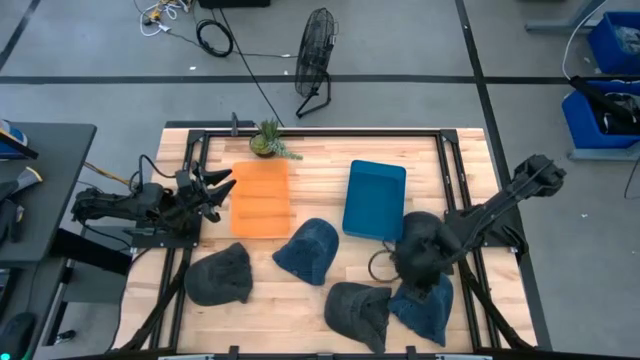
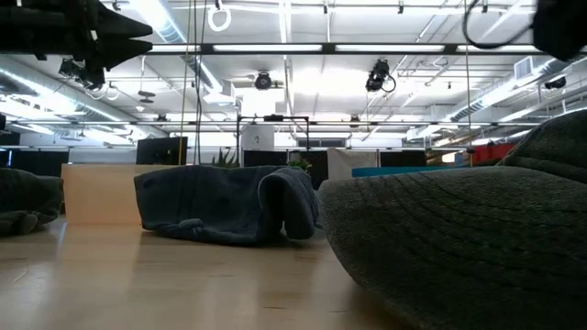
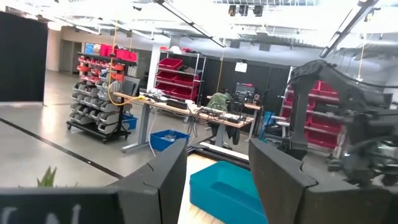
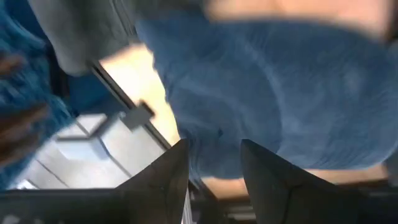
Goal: Pick & Place hat
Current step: Put the right blue cap into the blue bin
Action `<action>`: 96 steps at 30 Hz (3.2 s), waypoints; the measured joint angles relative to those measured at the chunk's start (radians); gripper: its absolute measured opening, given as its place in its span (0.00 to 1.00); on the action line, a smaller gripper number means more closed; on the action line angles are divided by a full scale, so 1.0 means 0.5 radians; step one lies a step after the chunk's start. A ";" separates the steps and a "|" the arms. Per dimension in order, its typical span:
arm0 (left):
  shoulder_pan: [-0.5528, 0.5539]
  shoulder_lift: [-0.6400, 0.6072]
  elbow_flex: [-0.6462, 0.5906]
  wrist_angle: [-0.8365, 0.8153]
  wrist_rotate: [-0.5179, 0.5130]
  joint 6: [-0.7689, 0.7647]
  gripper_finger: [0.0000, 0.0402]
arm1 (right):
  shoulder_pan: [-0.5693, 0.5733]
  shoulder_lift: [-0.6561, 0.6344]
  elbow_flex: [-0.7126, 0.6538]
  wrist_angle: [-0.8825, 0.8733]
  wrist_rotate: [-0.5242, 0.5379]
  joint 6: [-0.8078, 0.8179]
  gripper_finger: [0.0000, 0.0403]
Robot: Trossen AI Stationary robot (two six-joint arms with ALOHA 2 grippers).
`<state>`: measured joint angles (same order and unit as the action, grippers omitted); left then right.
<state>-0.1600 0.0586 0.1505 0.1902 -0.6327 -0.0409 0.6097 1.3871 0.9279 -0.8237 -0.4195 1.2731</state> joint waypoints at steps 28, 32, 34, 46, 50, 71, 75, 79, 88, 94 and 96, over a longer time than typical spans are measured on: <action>0.000 0.000 0.000 -0.001 -0.089 0.074 0.44 | 0.149 0.309 0.119 -0.257 0.584 -0.524 0.37; 0.000 0.000 0.000 -0.001 -0.089 0.071 0.44 | 0.149 0.311 0.120 -0.351 0.630 -0.671 0.37; 0.000 0.000 0.000 -0.001 -0.089 0.068 0.44 | 0.149 0.326 0.120 -0.362 0.612 -0.705 0.37; 0.000 0.000 0.000 -0.001 -0.088 0.073 0.44 | 0.130 0.331 0.082 -0.307 0.371 -0.692 0.37; 0.000 0.000 0.000 -0.004 -0.088 0.053 0.44 | 0.109 0.295 0.154 -0.445 0.270 -0.657 0.37; 0.000 0.000 0.000 -0.016 -0.088 0.119 0.44 | 0.271 0.601 0.221 -0.094 0.547 -0.887 0.37; 0.000 0.000 0.000 -0.016 -0.088 0.122 0.44 | 0.271 0.651 0.223 -0.087 0.519 -0.926 0.33; 0.000 0.000 0.000 -0.016 -0.088 0.123 0.44 | 0.208 0.612 0.249 -0.095 0.437 -0.928 0.17; 0.000 0.000 0.000 -0.015 -0.088 0.128 0.44 | -0.019 0.546 0.700 -0.768 0.180 -0.865 0.06; 0.000 0.000 0.000 -0.015 -0.088 0.127 0.44 | -0.121 0.545 1.134 -1.057 0.814 -1.437 0.02; 0.000 0.000 0.000 -0.016 -0.087 0.127 0.44 | -0.145 0.544 1.214 -1.068 1.232 -1.752 0.03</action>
<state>-0.1600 0.0587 0.1505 0.1824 -0.6762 0.0227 0.5373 1.6592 1.5349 -1.3576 0.1964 0.3972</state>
